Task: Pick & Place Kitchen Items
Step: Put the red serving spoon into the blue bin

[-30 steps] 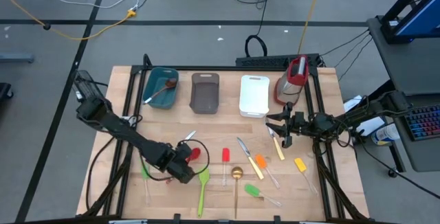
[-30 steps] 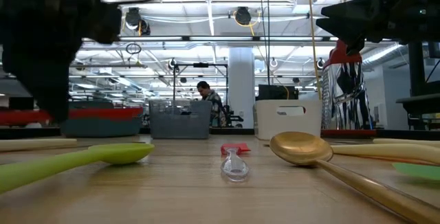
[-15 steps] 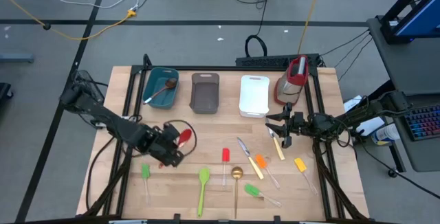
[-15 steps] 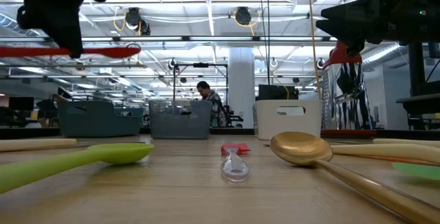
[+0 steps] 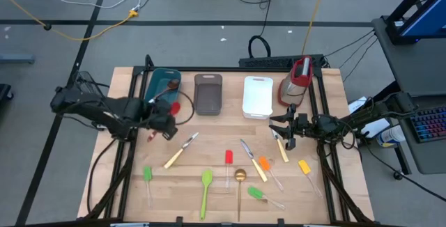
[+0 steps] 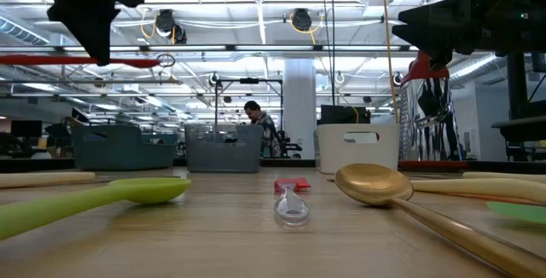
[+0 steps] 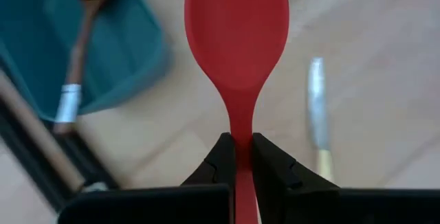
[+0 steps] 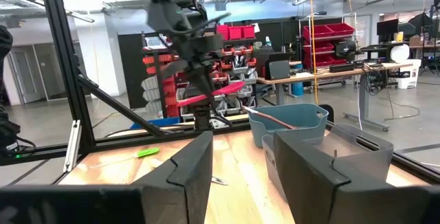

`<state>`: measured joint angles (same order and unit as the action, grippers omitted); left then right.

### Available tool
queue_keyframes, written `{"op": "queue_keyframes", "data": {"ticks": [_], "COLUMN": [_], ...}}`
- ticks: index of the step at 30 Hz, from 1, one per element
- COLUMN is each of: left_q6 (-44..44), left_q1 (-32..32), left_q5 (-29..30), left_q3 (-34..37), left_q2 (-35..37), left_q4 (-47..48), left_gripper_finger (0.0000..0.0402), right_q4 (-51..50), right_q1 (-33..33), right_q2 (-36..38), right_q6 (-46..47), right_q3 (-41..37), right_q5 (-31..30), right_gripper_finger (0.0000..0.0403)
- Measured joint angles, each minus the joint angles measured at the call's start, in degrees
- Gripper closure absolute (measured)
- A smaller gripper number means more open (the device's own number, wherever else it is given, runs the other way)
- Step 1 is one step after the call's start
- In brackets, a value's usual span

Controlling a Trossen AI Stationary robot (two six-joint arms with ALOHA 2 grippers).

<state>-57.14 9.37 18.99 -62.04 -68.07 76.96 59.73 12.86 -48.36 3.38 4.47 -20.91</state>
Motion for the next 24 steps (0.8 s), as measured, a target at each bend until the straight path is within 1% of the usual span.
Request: {"op": "queue_keyframes", "data": {"ticks": [5,9,17,22,24], "left_q6": [8.0,14.9,25.2,30.0,32.3], "left_q1": [-8.3,-14.7,-26.2,-33.4,-36.4], "left_q5": [-4.4,-7.2,-9.4,-9.6,-9.6], "left_q3": [0.0,0.0,0.0,0.0,0.0], "left_q2": [-0.1,-0.2,-0.2,-0.3,-1.3], "left_q4": [1.1,1.1,1.1,0.6,0.4], "left_gripper_finger": [0.039,0.0385,0.0382,0.0381,0.0381], "right_q4": [0.0,0.0,0.7,0.7,0.9], "right_q1": [0.0,0.0,-0.1,-0.1,-0.3], "right_q2": [0.0,0.0,0.0,0.0,0.0], "right_q6": [0.0,0.0,0.0,0.0,-1.8], "right_q3": [0.0,0.0,0.0,0.0,0.0], "right_q5": [0.0,0.0,0.0,0.0,-0.9], "right_gripper_finger": [0.0257,0.0253,0.0257,0.0258,0.0257]}}
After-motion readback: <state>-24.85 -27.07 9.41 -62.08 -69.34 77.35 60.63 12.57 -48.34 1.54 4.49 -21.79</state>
